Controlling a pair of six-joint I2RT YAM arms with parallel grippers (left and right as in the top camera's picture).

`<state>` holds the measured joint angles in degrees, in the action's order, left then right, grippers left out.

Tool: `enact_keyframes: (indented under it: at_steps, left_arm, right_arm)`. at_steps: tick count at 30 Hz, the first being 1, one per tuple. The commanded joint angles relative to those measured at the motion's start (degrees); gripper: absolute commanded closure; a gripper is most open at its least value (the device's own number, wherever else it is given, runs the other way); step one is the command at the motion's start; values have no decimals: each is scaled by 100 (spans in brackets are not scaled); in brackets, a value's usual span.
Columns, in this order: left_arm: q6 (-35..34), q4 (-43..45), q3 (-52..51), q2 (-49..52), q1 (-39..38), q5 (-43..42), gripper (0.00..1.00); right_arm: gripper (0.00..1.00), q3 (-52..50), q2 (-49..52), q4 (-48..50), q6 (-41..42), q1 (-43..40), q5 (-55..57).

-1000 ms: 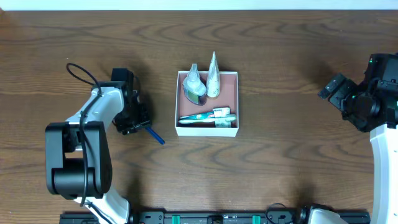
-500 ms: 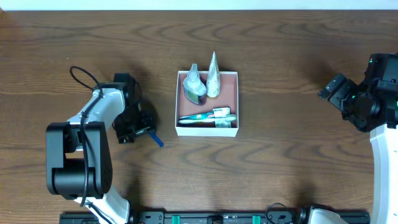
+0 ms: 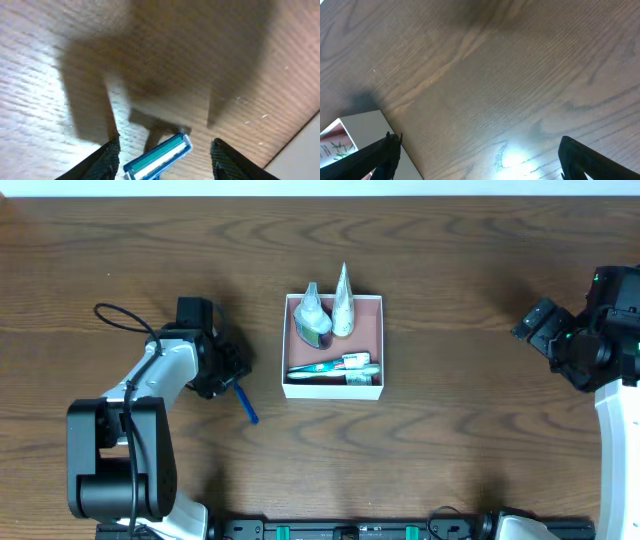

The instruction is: Pack container

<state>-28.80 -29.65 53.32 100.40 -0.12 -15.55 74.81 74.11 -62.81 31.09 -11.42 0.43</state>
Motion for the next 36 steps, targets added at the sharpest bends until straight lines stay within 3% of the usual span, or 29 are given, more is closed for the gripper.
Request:
enact_keyframes:
  at_steps: [1, 6, 12, 18, 21, 29, 34, 36]
  left_arm:
    - [-195, 188, -551, 702, -28, -201, 41]
    - [-166, -90, -551, 702, -31, -199, 44]
    - [564, -990, -553, 702, -28, -149, 44]
    - [822, -1051, -629, 702, -28, -61, 45]
    - [820, -761, -632, 702, -28, 299, 57]
    - [914, -686, -632, 702, -28, 863, 63]
    - [1305, -439, -632, 702, -28, 984, 86]
    - [1408, -380, -619, 702, -28, 984, 91]
  right_arm:
    - [1, 7, 4, -2, 15, -31, 2]
    - [1, 7, 4, -2, 15, -31, 2]
    - [1, 7, 4, -2, 15, -31, 2]
    - [1, 7, 4, -2, 15, -31, 0]
    - [1, 7, 4, -2, 15, -31, 2]
    - [1, 7, 4, -2, 15, -31, 2]
    - [1, 7, 4, -2, 15, -31, 2]
    - [1, 7, 4, -2, 15, -31, 2]
